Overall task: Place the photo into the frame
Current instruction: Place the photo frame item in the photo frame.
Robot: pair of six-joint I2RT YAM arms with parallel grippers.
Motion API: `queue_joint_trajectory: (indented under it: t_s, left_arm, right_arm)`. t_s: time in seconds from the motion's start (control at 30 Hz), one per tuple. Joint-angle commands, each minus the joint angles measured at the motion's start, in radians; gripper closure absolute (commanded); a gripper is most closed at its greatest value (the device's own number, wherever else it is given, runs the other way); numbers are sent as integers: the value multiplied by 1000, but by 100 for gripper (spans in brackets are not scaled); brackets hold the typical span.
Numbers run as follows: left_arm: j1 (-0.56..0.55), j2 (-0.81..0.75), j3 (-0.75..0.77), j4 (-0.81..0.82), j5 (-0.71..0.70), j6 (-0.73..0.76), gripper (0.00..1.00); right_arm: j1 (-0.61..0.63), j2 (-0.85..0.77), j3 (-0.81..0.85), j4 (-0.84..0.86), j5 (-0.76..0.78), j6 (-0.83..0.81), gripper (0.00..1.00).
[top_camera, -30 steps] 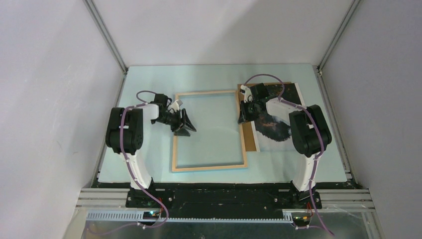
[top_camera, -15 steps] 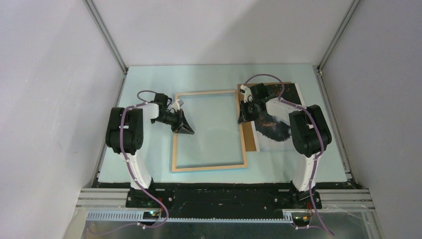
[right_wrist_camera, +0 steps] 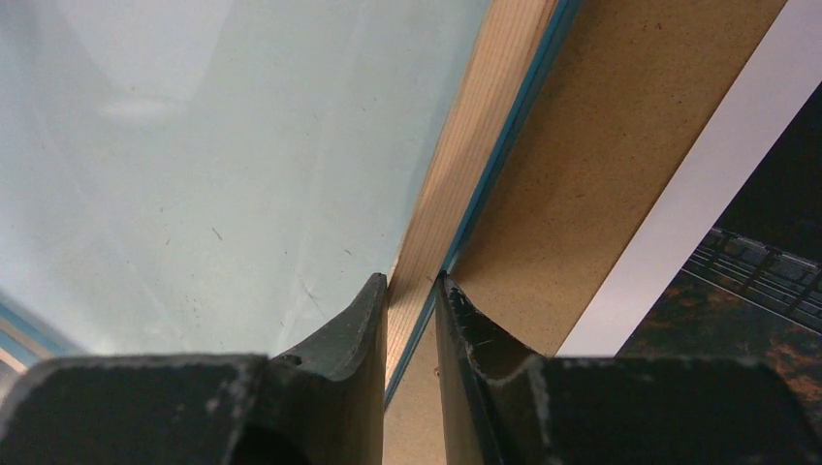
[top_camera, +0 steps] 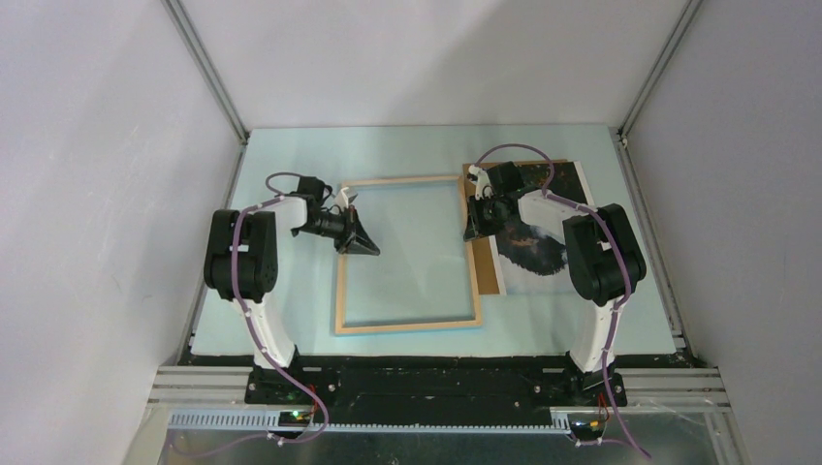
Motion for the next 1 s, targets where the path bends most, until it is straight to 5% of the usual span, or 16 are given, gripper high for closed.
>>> queue_joint_trajectory:
  t_s: [0.0,0.97]
  left_arm:
    - [-9,-51,37,-3,84,-22,100]
    - [-4,-45,49,-70,153,1,100]
  right_arm:
    - [8,12,17,-2,2,-38,78]
    - [11,5,17,-10,5,-42,78]
